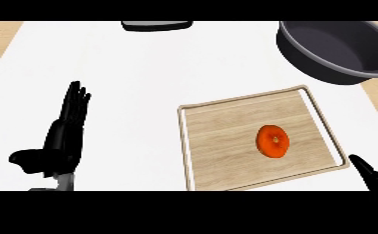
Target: Pick the squash from the tray and place it in the pot
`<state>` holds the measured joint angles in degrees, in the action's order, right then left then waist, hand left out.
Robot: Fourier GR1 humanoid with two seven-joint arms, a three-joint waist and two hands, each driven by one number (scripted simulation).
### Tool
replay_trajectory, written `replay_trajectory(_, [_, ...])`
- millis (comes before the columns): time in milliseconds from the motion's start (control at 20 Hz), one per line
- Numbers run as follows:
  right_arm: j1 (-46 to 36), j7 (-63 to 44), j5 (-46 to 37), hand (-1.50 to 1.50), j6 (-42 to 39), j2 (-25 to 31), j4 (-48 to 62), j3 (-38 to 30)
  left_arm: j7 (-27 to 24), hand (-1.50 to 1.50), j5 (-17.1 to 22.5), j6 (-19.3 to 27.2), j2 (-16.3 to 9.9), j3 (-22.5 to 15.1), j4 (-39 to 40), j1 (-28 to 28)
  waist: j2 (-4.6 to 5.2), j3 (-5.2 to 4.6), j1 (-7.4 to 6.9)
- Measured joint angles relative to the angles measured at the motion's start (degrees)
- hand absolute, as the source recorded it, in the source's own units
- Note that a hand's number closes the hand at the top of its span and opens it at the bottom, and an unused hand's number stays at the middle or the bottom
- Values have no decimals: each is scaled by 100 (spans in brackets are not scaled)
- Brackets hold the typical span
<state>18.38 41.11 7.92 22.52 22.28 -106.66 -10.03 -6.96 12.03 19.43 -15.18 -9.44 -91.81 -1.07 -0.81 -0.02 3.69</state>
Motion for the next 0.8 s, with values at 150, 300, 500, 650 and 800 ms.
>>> replay_trajectory(150, [829, 659, -315, -150, 56, -420, -586, 261, -120, 0, -72, -21, 141, -104, 111, 53, 24, -1, -81])
replay_trajectory(300, [1675, 688, -840, -150, 152, -548, -1015, 524, -116, 0, -124, -51, 188, -196, 28, 18, 42, -5, -162])
replay_trajectory(500, [2543, 56, -1859, -150, 342, -366, -1406, 801, -185, 0, -139, -108, 223, -225, 53, 45, 86, -19, -238])
replay_trajectory(650, [3003, -679, -2606, -150, 301, -110, -1539, 902, -141, 0, -124, -158, 185, -182, 73, 161, 124, -27, -316])
replay_trajectory(800, [3225, -1589, -3398, -150, 194, 16, -1754, 1077, -106, 0, -123, -206, 191, -197, 89, 226, 140, -26, -391])
